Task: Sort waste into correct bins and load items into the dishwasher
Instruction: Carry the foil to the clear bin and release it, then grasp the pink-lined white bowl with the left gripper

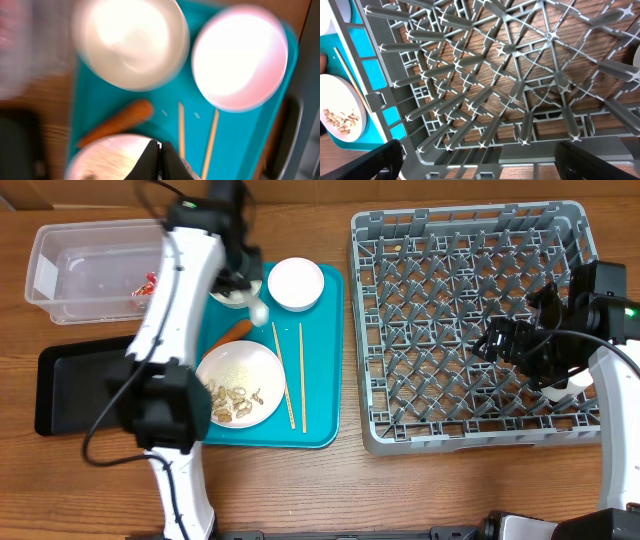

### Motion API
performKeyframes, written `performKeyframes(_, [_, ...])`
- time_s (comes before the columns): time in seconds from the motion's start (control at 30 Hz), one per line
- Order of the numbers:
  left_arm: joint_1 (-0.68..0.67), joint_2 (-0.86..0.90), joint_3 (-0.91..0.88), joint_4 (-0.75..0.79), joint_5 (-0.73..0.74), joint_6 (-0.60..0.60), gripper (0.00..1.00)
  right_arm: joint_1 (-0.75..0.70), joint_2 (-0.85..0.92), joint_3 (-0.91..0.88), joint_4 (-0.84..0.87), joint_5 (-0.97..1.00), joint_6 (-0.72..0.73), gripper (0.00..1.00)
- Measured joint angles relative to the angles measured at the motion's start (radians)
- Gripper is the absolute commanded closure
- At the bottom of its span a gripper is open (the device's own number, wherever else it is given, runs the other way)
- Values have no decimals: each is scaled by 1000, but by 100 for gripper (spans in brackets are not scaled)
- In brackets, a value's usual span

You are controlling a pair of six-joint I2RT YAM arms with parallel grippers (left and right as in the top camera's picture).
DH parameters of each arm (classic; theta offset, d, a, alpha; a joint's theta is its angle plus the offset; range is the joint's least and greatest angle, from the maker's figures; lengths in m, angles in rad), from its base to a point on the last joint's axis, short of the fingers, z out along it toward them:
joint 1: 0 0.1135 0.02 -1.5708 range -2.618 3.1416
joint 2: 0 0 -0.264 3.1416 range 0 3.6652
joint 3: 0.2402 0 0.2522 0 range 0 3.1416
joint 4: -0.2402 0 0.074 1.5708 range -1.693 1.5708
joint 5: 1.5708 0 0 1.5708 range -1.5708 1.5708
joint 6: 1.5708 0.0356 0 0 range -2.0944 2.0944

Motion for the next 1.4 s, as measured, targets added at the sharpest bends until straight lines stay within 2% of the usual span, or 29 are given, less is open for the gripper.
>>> performKeyframes(0.13, [106, -29, 67, 60, -57, 0, 96, 0, 0, 0, 0, 2, 0, 0])
performKeyframes(0.37, [278, -32, 72, 223, -100, -1, 93, 0, 0, 0, -5, 5, 0, 0])
performKeyframes(0.4, [292, -32, 72, 243, -103, -1, 87, 0, 0, 0, -6, 6, 0, 0])
performKeyframes(0.47, [318, -32, 72, 276, -109, -5, 63, 0, 0, 0, -7, 10, 0, 0])
performKeyframes(0.6, [337, -32, 72, 317, -121, -8, 46, 0, 0, 0, -9, 10, 0, 0])
performKeyframes(0.7, [341, -32, 72, 319, -138, -4, 47, 0, 0, 0, -10, 10, 0, 0])
performKeyframes(0.83, [341, -32, 72, 302, -145, -4, 52, 0, 0, 0, -11, 10, 0, 0])
performKeyframes(1.0, [313, -32, 72, 230, -82, 7, 51, 0, 0, 0, -11, 11, 0, 0])
performKeyframes(1.4, [-62, -32, 24, 226, -14, 60, 52, 0, 0, 0, -11, 11, 0, 0])
